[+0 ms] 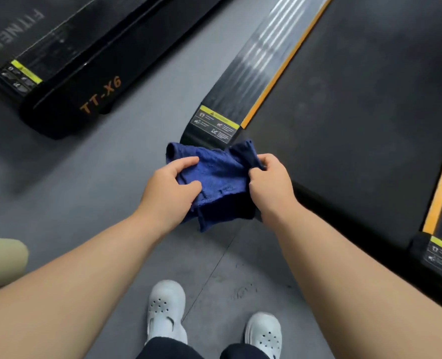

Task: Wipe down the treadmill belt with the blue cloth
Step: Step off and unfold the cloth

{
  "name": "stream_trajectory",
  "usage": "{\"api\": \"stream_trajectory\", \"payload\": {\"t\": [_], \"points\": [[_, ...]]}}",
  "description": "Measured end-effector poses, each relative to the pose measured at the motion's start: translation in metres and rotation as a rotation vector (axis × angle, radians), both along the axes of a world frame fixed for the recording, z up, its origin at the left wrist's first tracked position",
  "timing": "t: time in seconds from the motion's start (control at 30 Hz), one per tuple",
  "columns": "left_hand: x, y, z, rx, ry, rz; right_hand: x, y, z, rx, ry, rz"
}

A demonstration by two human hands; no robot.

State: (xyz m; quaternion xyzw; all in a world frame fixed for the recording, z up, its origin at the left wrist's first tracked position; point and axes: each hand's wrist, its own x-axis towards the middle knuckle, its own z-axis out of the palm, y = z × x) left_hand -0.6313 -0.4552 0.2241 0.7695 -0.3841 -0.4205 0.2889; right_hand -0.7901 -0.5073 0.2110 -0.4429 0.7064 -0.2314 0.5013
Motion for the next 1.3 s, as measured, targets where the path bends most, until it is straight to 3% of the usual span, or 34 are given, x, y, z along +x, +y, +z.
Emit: {"api": "stream_trajectory", "payload": {"t": [0.27, 0.43, 0.7, 1.0, 1.17, 1.3], "points": [[-0.071, -0.016, -0.002, -0.029, -0.138, -0.311, -0.075, 0.035, -0.003, 0.038, -0.013, -0.235], [-0.033, -0.013, -0.008, -0.039, -0.113, -0.162, -0.043, 0.010, -0.004, -0.035, 0.025, -0.099], [0.126, 0.045, -0.022, -0.010, -0.143, 0.319, 0.147, 0.000, -0.021, -0.043, -0.008, 0.350], [0.353, 0.193, -0.011, 0.018, -0.270, 0.750, 0.421, 0.101, -0.017, 0.015, -0.105, 0.808], [0.460, 0.250, -0.033, 0.092, -0.352, 0.813, 0.541, 0.152, -0.047, 0.087, -0.087, 0.949], [0.515, 0.268, -0.080, 0.151, -0.303, 0.833, 0.604, 0.165, -0.094, 0.112, -0.028, 0.986]]}}
